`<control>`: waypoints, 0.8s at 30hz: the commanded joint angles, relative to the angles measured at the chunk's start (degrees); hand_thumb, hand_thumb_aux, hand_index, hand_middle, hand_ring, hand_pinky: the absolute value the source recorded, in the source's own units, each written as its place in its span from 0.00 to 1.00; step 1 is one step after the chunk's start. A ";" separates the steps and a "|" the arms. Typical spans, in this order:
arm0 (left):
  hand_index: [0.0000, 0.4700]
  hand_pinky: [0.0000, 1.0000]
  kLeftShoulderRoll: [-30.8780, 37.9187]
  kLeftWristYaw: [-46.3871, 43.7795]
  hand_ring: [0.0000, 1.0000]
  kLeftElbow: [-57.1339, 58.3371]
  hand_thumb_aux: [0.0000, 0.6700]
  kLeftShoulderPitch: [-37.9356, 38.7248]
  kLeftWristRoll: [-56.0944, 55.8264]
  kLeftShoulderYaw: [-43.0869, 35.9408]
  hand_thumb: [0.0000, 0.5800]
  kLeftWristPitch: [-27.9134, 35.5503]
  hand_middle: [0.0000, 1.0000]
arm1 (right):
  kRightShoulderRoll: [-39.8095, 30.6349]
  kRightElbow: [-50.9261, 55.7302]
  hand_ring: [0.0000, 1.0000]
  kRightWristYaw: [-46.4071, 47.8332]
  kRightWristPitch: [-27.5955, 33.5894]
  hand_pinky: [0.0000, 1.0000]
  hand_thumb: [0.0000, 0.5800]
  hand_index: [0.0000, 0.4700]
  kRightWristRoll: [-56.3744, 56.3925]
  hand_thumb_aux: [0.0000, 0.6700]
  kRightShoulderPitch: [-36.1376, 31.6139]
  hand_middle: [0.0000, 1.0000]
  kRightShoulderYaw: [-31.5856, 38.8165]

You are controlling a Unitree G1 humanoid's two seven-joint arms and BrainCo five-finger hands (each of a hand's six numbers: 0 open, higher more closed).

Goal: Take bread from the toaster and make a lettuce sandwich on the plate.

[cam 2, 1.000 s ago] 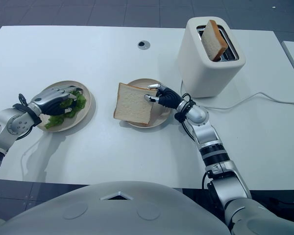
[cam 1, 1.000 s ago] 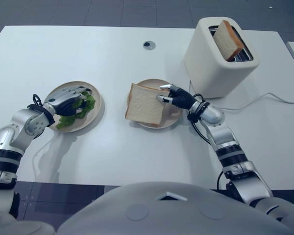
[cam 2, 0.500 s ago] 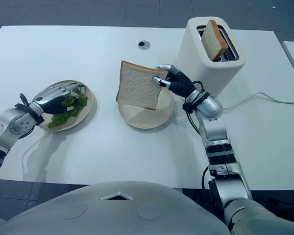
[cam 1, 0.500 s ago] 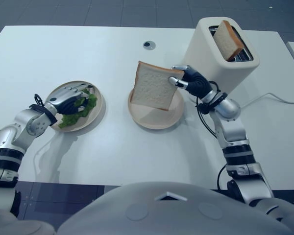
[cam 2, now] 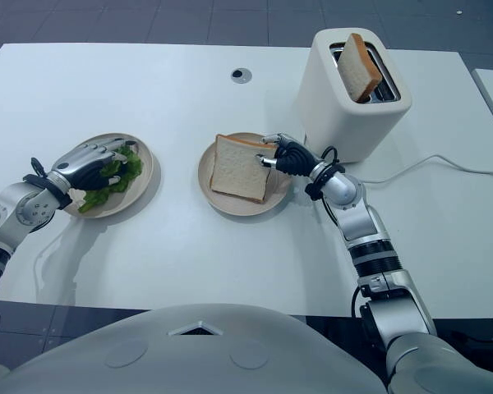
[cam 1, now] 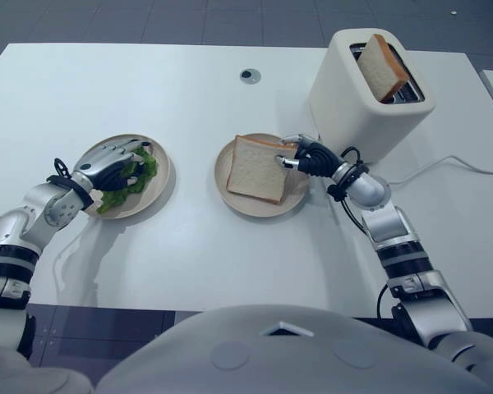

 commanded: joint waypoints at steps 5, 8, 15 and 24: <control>0.00 0.00 1.35 1.29 0.00 -0.63 0.00 0.00 1.55 -0.27 0.00 1.33 0.00 | -0.66 -2.66 0.38 -2.43 -0.24 0.38 0.00 0.00 0.17 0.00 -0.79 0.38 -2.51; 0.00 0.00 1.62 1.58 0.00 -0.72 0.00 -0.20 2.05 -0.45 0.00 2.07 0.00 | -0.56 -3.62 0.00 -3.20 -0.35 0.00 0.00 0.00 0.71 0.00 -1.10 0.00 -3.99; 0.55 0.00 1.70 0.14 0.00 0.74 0.55 -0.51 2.87 -2.89 0.80 2.57 0.00 | 0.08 -5.66 0.00 -3.64 -0.69 0.00 0.00 0.00 3.83 0.00 -1.76 0.00 -6.29; 1.00 0.00 0.37 0.54 0.00 0.50 1.00 -1.00 0.02 -4.49 1.00 -1.87 0.00 | 0.17 -6.61 0.00 -2.78 -0.55 0.00 0.00 0.00 5.65 0.00 -1.56 0.00 -6.61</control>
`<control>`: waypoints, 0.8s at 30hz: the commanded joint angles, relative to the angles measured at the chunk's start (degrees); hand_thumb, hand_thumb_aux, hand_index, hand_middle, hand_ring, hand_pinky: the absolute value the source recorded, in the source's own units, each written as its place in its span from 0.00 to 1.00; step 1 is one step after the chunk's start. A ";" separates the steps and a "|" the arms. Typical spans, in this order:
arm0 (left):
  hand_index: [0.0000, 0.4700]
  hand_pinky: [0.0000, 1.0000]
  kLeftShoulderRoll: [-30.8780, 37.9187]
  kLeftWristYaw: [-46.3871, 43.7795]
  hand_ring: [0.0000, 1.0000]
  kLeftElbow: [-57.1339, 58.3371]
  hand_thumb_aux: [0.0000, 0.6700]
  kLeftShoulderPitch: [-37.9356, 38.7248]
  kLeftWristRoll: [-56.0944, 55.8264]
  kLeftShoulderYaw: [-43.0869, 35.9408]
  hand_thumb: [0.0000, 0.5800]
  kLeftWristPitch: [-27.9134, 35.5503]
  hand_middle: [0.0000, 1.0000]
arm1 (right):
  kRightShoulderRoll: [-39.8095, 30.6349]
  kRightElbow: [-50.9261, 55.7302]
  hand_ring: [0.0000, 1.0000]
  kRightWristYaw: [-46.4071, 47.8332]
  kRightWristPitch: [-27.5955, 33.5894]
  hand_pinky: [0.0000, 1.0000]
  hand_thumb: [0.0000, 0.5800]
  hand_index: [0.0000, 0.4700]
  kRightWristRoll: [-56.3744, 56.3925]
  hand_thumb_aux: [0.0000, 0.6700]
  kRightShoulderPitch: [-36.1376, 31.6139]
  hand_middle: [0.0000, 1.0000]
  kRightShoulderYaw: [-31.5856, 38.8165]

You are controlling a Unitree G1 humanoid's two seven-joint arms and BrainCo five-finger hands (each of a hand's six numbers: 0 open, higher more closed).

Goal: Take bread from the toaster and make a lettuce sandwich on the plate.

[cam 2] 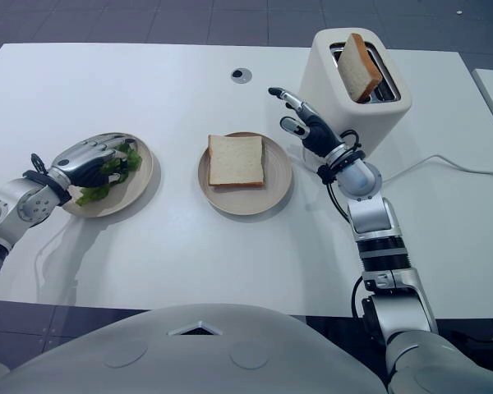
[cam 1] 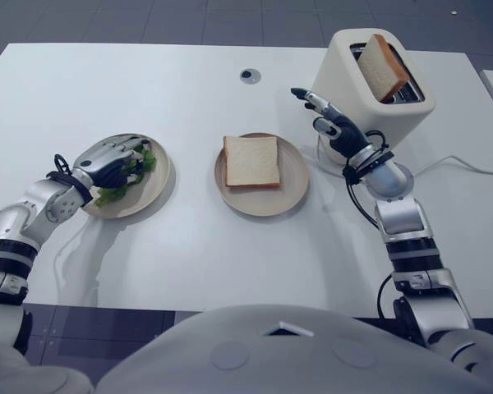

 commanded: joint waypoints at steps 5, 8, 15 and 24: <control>1.00 0.00 -2.27 5.89 0.00 -0.97 1.00 -0.74 -4.26 2.73 1.00 -5.93 0.00 | 0.59 -0.70 0.00 0.36 0.25 0.00 0.00 0.00 1.10 0.00 -0.14 0.00 -0.19; 1.00 0.00 -2.03 8.60 0.00 -1.94 1.00 -0.93 -5.20 5.19 1.00 -6.82 0.00 | 0.71 -0.79 0.00 0.23 0.24 0.00 0.00 0.00 1.14 0.00 -0.06 0.00 -0.28; 1.00 0.00 -3.22 8.34 0.00 -7.21 1.00 0.03 -11.00 8.97 1.00 -9.80 0.00 | 0.75 -0.77 0.00 0.18 0.12 0.00 0.00 0.00 1.12 0.00 0.06 0.00 -0.49; 1.00 0.00 -12.84 5.32 0.00 -10.21 1.00 -2.39 -14.93 5.73 1.00 -11.70 0.00 | 0.92 -1.66 0.00 0.07 0.31 0.00 0.00 0.00 1.18 0.00 -0.03 0.00 -0.94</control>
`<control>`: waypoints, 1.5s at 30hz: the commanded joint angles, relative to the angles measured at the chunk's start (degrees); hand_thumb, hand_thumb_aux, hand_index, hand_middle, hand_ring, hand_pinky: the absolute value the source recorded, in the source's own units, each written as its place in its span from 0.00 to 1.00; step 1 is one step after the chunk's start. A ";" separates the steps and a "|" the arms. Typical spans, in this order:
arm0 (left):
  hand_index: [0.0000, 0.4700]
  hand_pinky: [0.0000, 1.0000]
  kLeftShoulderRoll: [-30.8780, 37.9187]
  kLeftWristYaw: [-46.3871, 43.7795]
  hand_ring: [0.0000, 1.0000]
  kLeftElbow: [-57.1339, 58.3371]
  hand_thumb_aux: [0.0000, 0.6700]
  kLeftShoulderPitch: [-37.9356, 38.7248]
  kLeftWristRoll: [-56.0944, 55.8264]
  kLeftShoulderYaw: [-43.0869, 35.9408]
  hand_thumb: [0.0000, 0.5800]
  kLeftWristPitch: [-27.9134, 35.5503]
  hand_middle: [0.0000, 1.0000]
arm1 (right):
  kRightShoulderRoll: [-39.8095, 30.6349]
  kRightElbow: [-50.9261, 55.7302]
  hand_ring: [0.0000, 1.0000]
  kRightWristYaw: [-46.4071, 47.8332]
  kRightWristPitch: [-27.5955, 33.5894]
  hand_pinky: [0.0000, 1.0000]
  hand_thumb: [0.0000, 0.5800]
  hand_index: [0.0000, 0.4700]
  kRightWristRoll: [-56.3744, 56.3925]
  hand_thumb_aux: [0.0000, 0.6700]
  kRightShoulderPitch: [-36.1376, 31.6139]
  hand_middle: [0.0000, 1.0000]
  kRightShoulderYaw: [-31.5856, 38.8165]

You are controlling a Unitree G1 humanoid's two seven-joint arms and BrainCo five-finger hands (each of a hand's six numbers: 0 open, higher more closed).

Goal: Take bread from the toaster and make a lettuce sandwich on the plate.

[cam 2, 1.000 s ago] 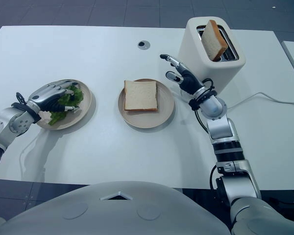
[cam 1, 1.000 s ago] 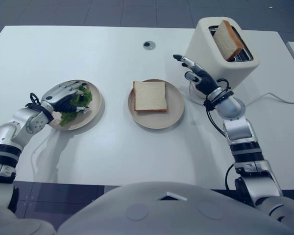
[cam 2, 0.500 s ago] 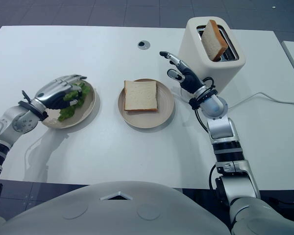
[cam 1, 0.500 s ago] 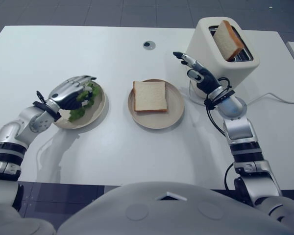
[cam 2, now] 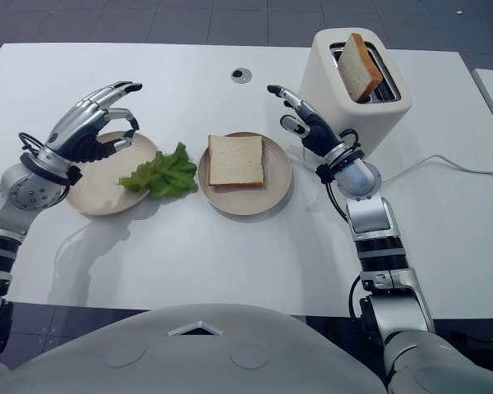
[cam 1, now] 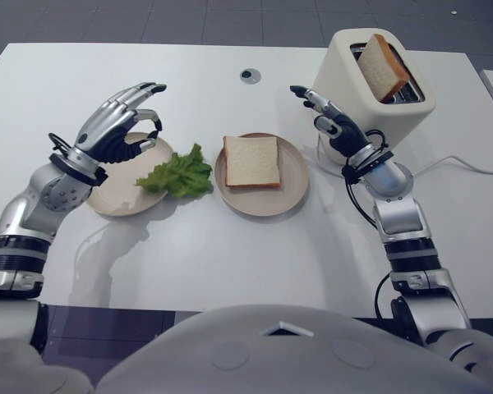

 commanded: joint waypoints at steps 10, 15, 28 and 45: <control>0.44 0.00 -11.08 1.52 0.00 4.86 0.44 -5.38 12.20 -8.87 0.69 4.33 0.00 | -0.14 -2.56 0.00 0.01 0.74 0.00 0.00 0.00 1.03 0.00 0.49 0.00 -0.85; 0.00 0.00 -5.56 0.45 0.00 2.94 0.00 -3.18 13.10 -6.74 0.00 4.69 0.00 | 0.02 -2.23 0.00 -0.07 0.77 0.00 0.00 0.00 0.84 0.00 0.55 0.00 -0.64; 0.15 0.00 -2.31 -2.48 0.00 5.46 0.15 -1.18 20.46 -13.28 0.28 7.16 0.00 | -0.06 -1.88 0.00 0.56 1.08 0.00 0.00 0.00 1.00 0.00 0.34 0.00 -0.28; 0.90 0.00 -4.13 3.22 0.00 2.51 0.90 -2.32 13.83 -10.23 0.99 3.83 0.00 | 0.44 -1.64 0.00 0.11 0.98 0.00 0.00 0.00 0.81 0.00 0.66 0.00 -0.07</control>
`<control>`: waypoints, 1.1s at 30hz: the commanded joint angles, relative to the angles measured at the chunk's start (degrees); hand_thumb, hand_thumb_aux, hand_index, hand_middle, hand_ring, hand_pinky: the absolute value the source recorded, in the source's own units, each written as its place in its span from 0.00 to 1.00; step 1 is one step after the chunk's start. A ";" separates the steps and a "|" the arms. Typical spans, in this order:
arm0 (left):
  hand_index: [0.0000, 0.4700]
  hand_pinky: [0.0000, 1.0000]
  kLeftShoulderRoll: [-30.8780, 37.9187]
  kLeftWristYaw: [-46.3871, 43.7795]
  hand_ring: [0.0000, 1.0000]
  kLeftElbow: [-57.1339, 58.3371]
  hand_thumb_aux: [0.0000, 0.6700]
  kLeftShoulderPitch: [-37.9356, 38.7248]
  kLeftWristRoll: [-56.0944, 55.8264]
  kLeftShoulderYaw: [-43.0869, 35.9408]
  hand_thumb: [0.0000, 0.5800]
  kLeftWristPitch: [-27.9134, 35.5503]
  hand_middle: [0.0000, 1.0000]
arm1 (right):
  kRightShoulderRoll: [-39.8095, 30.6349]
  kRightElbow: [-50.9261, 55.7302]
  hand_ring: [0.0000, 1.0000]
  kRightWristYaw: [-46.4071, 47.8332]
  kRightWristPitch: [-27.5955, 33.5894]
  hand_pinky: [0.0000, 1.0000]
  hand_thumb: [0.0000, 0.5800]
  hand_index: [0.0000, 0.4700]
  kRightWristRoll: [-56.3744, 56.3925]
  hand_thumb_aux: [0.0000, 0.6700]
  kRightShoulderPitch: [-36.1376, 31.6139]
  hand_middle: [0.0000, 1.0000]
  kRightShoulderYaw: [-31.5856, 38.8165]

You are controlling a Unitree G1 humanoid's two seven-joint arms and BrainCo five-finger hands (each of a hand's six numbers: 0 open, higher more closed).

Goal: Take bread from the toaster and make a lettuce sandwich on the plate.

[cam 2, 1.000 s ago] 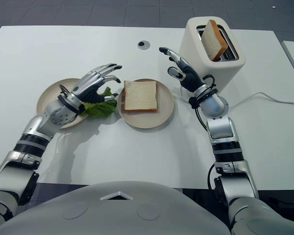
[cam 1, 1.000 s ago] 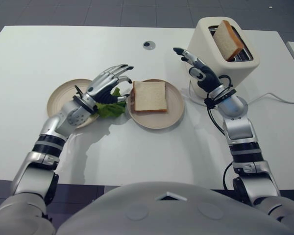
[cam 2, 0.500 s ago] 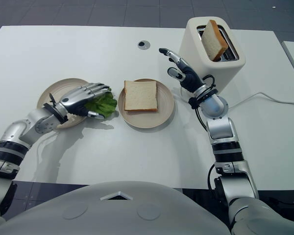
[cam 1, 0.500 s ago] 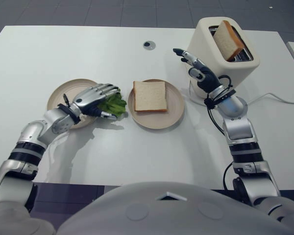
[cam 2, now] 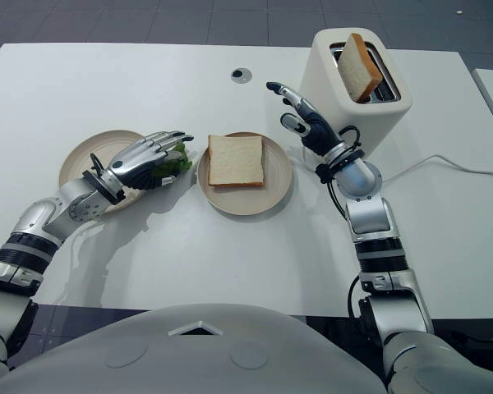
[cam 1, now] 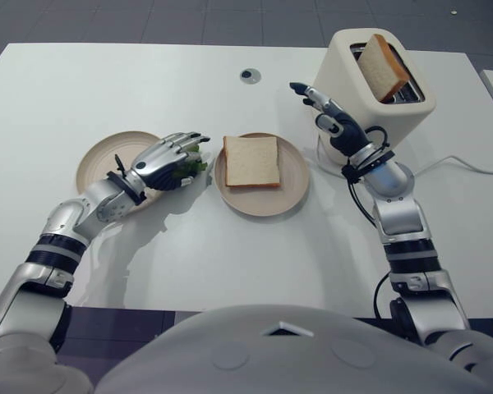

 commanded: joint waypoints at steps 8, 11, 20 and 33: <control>1.00 0.00 -4.79 2.33 0.00 -3.28 1.00 -1.74 -5.60 3.69 1.00 -0.77 0.00 | 0.05 0.27 0.00 -0.17 0.26 0.00 0.00 0.00 0.18 0.00 0.32 0.00 -0.14; 1.00 0.00 -8.19 3.28 0.00 -2.81 1.00 -3.19 -5.61 3.47 1.00 0.06 0.00 | 0.08 0.28 0.00 -0.19 0.28 0.00 0.00 0.00 0.22 0.00 0.30 0.00 -0.18; 0.85 0.00 -20.44 6.77 0.00 3.20 0.85 -8.49 1.01 -5.32 0.98 2.18 0.00 | 0.39 0.41 0.00 -0.35 0.26 0.00 0.00 0.00 0.16 0.00 0.30 0.00 -0.14; 0.81 0.00 -26.83 10.44 0.00 7.09 0.81 -12.21 8.72 -14.70 0.96 3.79 0.00 | 0.68 0.63 0.00 -0.31 0.28 0.00 0.00 0.00 0.13 0.00 0.51 0.00 0.28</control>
